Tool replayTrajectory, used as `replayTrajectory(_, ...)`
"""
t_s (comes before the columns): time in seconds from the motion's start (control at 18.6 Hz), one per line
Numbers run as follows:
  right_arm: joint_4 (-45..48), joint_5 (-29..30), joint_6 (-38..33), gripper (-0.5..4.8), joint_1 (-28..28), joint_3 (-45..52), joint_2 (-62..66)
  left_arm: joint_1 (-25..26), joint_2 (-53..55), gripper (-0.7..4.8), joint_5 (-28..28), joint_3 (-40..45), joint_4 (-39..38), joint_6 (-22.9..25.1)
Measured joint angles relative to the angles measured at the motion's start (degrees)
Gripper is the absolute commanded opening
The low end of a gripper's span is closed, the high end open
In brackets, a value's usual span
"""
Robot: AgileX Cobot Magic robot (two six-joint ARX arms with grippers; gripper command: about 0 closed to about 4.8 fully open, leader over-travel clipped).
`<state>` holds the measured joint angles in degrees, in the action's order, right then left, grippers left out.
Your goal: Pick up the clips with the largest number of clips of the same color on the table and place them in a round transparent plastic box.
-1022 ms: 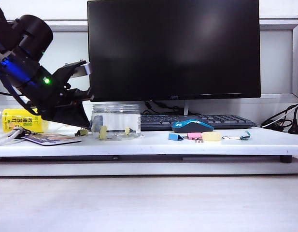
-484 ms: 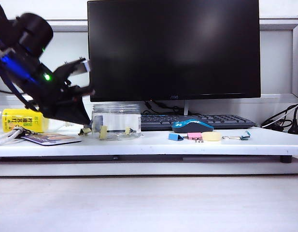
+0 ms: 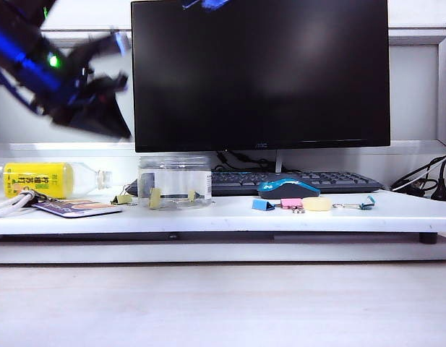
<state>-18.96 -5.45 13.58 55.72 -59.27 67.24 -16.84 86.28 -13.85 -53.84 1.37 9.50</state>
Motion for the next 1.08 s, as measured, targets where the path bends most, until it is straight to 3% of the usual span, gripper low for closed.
replayTrajectory(0.22,0.0,0.0,0.0,1.79,0.0,0.0,0.0,0.0,1.8,2.79,-0.1,0.1,-3.5,1.2)
replayTrajectory(0.65,0.0,0.0,0.0,1.79,0.0,0.0,0.0,0.0,5.9,2.79,-0.1,0.1,-3.5,3.8)
replayTrajectory(0.81,0.0,0.0,0.0,1.79,0.0,0.0,0.0,0.0,6.9,2.68,-0.1,0.1,-2.6,3.8)
replayTrajectory(0.97,0.0,0.0,0.0,1.79,0.0,0.0,0.0,0.0,7.9,2.09,-0.1,0.1,-0.4,3.7)
replayTrajectory(1.08,0.0,0.0,0.0,1.79,0.0,0.0,0.0,0.0,8.3,2.05,-0.1,0.1,-0.2,3.5)
